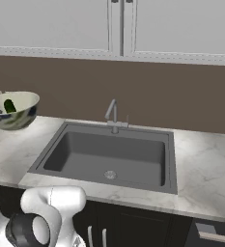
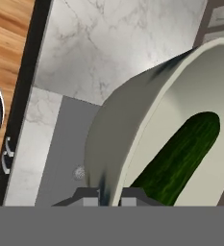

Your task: Pick the cucumber from the sink and place it in the bowl. Then pick the bowl and place it in the microwave. Then close the microwave door and press the start button.

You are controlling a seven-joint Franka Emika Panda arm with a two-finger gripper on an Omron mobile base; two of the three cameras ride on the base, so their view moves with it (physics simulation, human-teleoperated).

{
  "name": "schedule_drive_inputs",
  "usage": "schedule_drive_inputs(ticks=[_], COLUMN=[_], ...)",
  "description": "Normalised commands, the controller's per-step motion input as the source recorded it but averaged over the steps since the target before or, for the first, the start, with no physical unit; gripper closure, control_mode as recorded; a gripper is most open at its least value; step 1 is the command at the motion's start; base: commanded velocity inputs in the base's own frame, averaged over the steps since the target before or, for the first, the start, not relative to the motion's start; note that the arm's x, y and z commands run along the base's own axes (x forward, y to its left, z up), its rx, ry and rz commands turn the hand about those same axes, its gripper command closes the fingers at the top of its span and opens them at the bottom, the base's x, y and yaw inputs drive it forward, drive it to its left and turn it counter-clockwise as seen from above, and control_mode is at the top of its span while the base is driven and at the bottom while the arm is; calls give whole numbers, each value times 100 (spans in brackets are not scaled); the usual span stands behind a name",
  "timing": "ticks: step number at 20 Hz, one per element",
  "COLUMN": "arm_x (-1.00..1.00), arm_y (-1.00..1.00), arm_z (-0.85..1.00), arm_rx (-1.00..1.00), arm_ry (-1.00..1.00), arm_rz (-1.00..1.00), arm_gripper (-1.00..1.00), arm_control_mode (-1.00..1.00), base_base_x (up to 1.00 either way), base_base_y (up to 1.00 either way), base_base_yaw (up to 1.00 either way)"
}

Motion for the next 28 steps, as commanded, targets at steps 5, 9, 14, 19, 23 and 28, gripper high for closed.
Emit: schedule_drive_inputs(ticks=[5, 9, 14, 19, 23, 28], arm_x=[0, 0, 1, 0, -1, 0], arm_y=[-100, -100, -81, -47, -21, -3], arm_z=[46, 19, 2, 0, 0, 0], arm_rx=[0, 0, 0, 0, 0, 0], arm_ry=[-2, -1, 0, -8, -4, 0], arm_rz=[1, 0, -2, -5, -5, 0], arm_gripper=[100, 100, 100, 100, 100, 100], arm_control_mode=[-100, -100, -100, -100, -100, -100], base_base_x=[0, 0, 0, 0, 0, 0], base_base_y=[0, 0, 0, 0, 0, 0], base_base_yaw=[0, 0, 0, 0, 0, 0])
